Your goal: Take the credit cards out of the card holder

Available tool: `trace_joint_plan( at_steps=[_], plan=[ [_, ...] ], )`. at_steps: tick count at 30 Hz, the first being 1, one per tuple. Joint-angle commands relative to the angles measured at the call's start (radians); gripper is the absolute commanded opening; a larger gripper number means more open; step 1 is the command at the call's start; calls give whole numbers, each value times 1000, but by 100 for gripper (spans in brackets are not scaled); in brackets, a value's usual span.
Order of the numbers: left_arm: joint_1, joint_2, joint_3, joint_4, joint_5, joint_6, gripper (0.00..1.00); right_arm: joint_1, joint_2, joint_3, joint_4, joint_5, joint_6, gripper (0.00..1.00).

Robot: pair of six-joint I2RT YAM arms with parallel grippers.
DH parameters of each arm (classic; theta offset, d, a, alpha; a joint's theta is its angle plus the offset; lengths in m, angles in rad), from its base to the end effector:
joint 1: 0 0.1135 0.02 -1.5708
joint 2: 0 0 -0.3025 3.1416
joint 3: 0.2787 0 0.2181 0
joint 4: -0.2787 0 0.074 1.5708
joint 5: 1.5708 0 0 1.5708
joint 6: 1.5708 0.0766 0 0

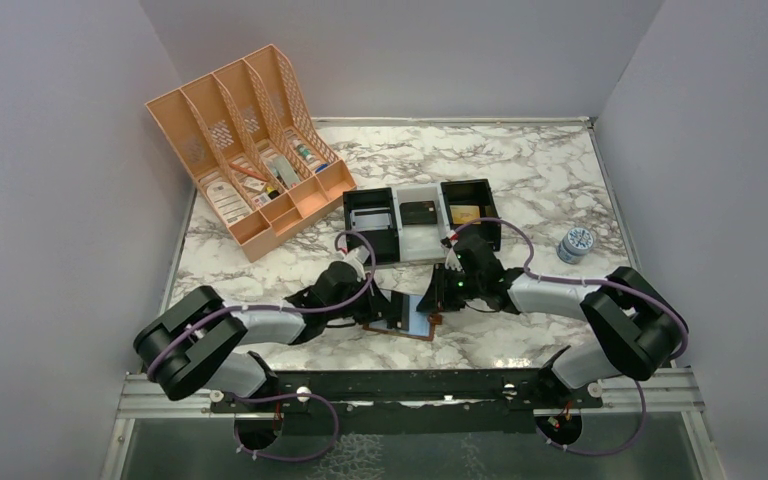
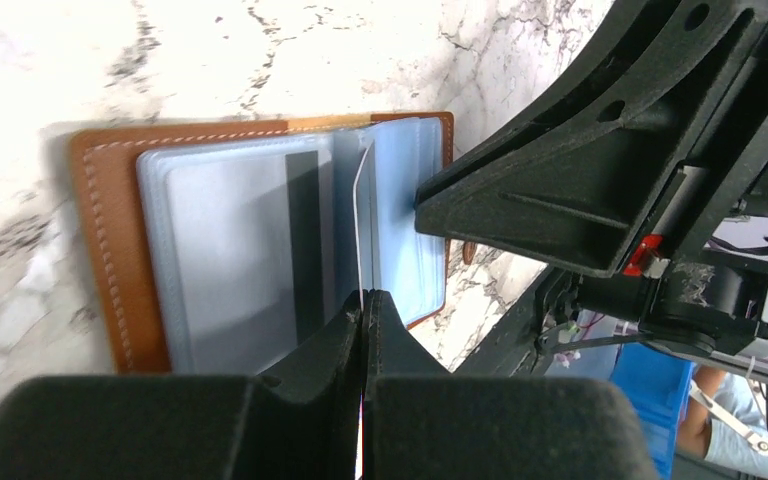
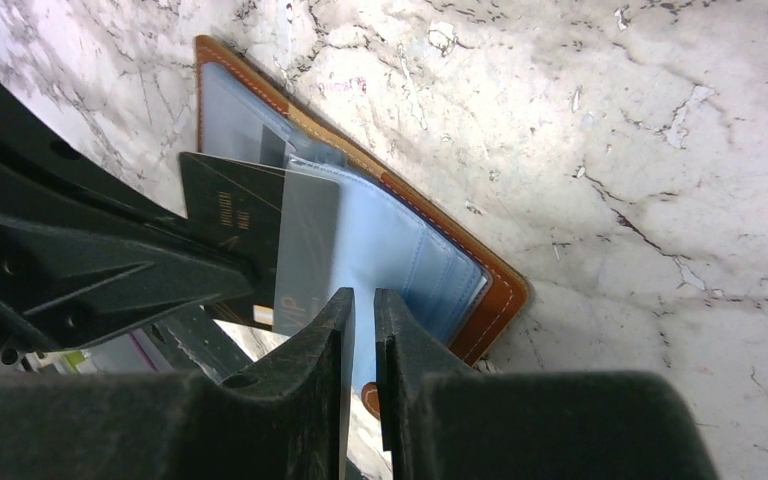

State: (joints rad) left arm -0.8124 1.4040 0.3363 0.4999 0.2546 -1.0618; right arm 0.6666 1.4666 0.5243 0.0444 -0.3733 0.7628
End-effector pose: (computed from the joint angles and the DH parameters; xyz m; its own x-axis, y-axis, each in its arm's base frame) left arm 0.1568 -0.1935 0.1774 -0.9212 -0.2564 -0.2926 0.0905 0.5901 -0.8022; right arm 0.1799 0.1771 0.1664 -0.9655 0.0590 -0.2535 -0.1207 0.7615 0.6368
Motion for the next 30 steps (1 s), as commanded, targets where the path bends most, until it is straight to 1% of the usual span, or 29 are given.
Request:
trace_joint_plan(
  at_steps=[1,6,9,12,15,16,20,22,24,25,26,27,28,30],
  plan=[
    [15,-98,-75,-36,-63,-5,0,1,-2,-6,-78,94,-48,15],
    [20,-241,-97,-122,-117,14,0,0,-37,14,-74,70,-84,17],
    [22,-325,-50,-285,-179,59,0,1,-90,20,-64,55,-105,20],
    [22,-409,6,-453,-254,115,0,0,-177,28,-52,46,-122,30],
    [23,-491,37,-529,-293,153,0,0,-271,28,-48,91,-119,43],
    [22,-518,40,-537,-297,163,0,0,-301,28,-53,125,-114,46],
    [25,-586,44,-524,-292,194,0,0,-406,1,-47,277,-119,55],
    [26,-585,57,-519,-273,219,0,0,-454,-28,-13,355,-150,57],
    [30,-583,71,-492,-207,279,0,-1,-494,-49,7,439,-176,58],
    [35,-589,73,-478,-185,295,0,-1,-507,-48,6,470,-188,58],
    [43,-597,71,-459,-166,301,0,-4,-511,-28,-30,507,-187,59],
    [60,-608,66,-438,-134,305,0,-11,-503,-3,-76,523,-182,62],
    [94,-617,59,-416,-91,305,0,-29,-494,18,-107,507,-185,65],
    [158,-626,48,-366,10,294,0,-73,-479,25,-98,415,-185,66]
  ],
)
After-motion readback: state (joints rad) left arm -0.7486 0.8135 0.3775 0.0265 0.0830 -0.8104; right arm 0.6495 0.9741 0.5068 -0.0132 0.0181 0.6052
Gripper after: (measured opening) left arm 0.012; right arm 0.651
